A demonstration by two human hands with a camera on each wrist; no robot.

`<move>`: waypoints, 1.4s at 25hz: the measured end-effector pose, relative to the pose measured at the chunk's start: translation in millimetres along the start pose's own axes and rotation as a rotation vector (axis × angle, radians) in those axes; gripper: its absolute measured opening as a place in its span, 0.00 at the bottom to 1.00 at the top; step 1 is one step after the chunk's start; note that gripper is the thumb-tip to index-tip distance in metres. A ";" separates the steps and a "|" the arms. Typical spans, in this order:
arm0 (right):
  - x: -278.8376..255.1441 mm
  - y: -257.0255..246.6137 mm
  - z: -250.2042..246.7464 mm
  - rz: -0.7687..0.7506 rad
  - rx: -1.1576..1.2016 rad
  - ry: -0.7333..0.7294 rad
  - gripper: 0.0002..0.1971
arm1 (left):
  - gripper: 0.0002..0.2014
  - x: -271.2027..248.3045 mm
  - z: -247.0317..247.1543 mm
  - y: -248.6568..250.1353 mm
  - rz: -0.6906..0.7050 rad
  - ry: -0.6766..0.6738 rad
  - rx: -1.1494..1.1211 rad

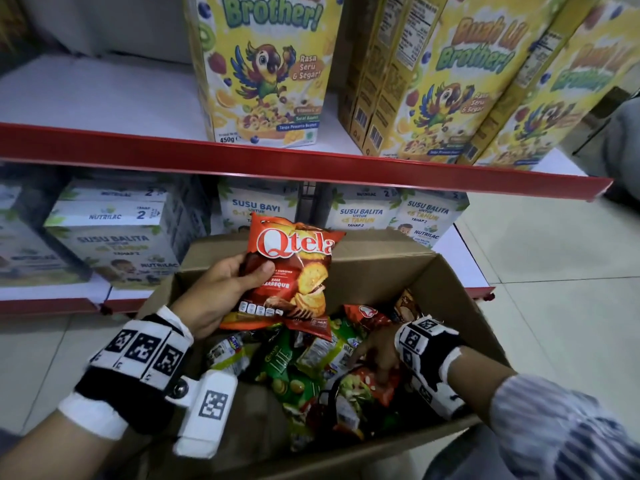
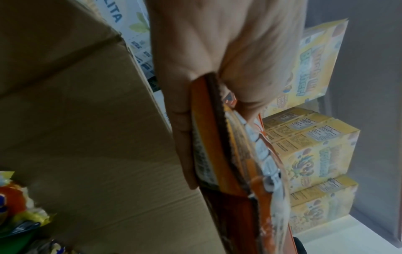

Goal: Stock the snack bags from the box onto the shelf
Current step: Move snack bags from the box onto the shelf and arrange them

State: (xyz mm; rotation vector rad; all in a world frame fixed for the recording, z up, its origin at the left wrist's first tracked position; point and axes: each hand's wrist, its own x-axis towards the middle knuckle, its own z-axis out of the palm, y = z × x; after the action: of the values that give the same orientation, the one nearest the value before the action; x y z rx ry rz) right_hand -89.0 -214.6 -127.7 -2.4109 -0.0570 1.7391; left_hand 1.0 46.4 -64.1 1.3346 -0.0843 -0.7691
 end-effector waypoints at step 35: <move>-98.4 -69.9 -23.2 -0.587 1.352 0.886 0.15 | 0.60 2.9 26.5 -1.8 0.231 -0.008 -0.047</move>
State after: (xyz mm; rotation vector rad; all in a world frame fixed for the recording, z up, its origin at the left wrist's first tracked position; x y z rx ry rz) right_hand -93.8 -161.1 -17.2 -1.5619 0.3545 0.1216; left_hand -10.2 22.5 -59.7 1.2516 -0.2217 -0.5780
